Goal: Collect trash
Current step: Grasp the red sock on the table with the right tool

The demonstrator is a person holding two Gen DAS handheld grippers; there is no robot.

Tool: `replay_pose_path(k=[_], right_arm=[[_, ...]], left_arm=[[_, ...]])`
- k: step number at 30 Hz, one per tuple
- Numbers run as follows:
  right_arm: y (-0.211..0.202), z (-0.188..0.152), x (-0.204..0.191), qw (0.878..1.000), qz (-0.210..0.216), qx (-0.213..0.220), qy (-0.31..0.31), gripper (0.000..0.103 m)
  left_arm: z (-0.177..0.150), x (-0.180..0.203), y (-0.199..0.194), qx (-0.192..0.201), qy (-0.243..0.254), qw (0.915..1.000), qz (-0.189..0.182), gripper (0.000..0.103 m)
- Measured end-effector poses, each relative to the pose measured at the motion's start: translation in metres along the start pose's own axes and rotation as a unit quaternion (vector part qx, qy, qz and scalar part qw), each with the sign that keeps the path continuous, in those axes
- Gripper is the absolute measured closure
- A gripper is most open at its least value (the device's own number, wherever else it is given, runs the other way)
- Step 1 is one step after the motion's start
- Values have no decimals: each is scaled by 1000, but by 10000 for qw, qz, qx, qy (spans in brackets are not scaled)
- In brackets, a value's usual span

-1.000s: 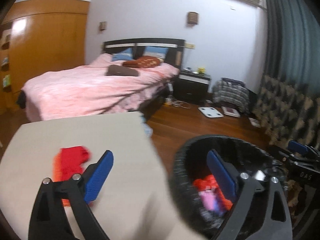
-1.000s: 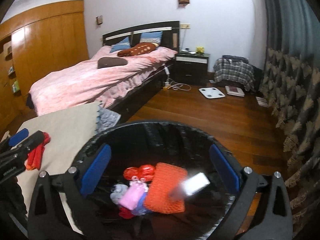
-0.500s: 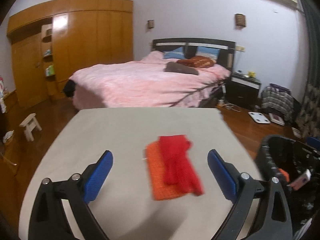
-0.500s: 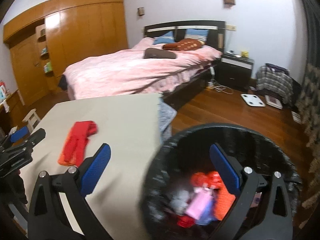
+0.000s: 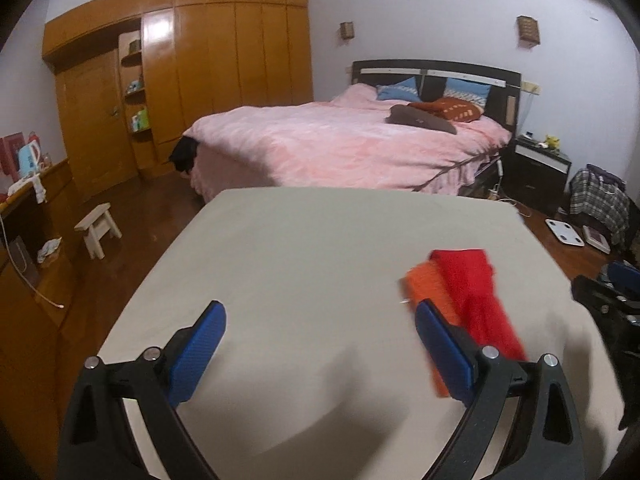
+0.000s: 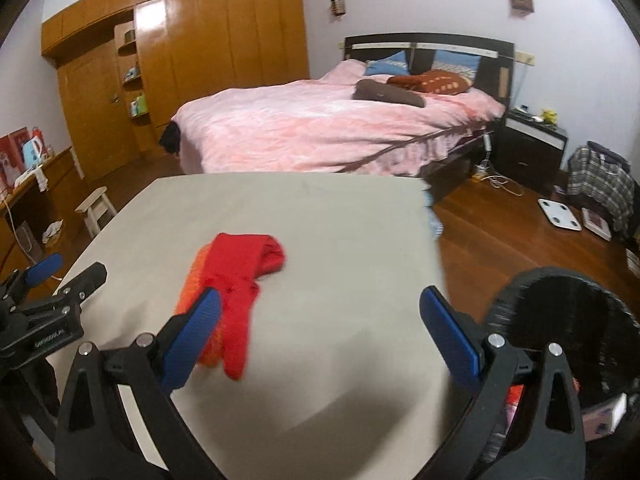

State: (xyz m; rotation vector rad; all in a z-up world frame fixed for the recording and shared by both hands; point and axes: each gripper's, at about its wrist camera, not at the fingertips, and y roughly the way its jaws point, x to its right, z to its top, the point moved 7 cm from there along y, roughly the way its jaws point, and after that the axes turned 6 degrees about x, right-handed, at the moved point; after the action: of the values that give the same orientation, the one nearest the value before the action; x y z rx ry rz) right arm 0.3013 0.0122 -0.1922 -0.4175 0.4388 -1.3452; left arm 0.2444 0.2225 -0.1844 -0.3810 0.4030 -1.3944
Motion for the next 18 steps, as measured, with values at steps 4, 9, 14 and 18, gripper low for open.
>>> replay_pose_path(k=[4, 9, 14, 18], right_arm=[[24, -2, -18, 9998, 128, -138, -21, 7], [50, -6, -41, 9993, 196, -311, -114, 7], [69, -12, -52, 9984, 202, -497, -205, 7], [76, -14, -53, 9979, 205, -571, -245, 7]], left_arm=[[-4, -16, 8, -53, -73, 9999, 84, 9], [-10, -30, 16, -160, -152, 9997, 113, 9], [-19, -40, 21, -233, -260, 9993, 132, 9], [-21, -42, 23, -258, -336, 9990, 120, 9]])
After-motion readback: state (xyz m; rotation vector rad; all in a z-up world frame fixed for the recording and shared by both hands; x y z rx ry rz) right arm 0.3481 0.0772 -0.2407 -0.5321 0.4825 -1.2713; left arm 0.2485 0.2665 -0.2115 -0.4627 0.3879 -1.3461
